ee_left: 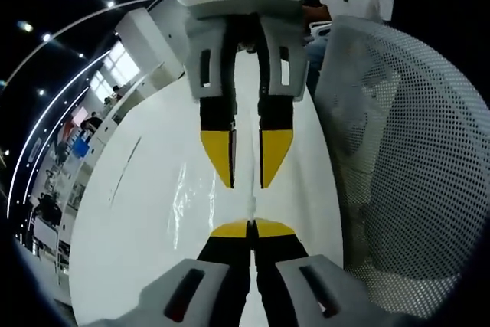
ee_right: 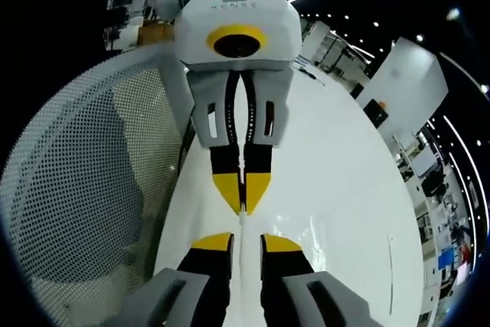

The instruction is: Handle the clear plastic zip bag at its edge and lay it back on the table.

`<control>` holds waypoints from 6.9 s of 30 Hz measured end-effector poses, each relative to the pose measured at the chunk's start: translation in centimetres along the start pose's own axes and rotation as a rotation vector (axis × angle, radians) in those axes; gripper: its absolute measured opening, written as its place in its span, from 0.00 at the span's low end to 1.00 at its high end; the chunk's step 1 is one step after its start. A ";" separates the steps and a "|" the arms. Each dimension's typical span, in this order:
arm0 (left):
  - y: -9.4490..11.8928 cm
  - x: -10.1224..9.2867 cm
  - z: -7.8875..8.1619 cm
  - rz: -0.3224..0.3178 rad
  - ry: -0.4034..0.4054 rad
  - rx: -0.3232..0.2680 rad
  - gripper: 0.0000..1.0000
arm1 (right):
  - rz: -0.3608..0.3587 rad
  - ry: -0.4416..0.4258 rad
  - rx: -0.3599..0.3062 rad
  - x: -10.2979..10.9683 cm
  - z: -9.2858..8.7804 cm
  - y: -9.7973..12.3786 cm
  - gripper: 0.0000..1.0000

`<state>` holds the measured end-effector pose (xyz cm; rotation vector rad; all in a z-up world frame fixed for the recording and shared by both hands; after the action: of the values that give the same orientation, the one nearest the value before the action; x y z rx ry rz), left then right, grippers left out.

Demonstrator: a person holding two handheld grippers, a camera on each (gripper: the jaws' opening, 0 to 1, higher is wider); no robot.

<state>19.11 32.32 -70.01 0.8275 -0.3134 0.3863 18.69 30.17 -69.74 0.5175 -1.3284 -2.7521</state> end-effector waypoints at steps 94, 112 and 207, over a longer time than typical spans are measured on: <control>-0.1 0.5 0.4 -0.052 0.024 0.008 0.00 | -0.113 -0.088 0.029 -0.1 -2.5 1.0 0.00; 0.3 0.7 -0.1 -0.042 0.034 0.013 0.00 | -0.130 -0.117 0.053 0.5 -4.7 2.0 0.00; 1.3 2.0 5.6 0.077 -0.220 -0.098 0.07 | 0.070 -0.488 -0.023 -2.1 -2.4 3.4 0.00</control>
<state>19.61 29.26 -64.80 0.7643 -0.5662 0.3495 21.09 26.57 -67.97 -0.2195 -1.3519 -2.9387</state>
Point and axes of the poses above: the point that each gripper's makers call its tool centre point, and the gripper's own axes: y roughly backward along the fingers, x roughly to its left, z roughly out of its top, the point moved 1 cm from there along y, roughly backward along the fingers, and after that the axes turned 5 degrees about z, right-handed, at the moved point
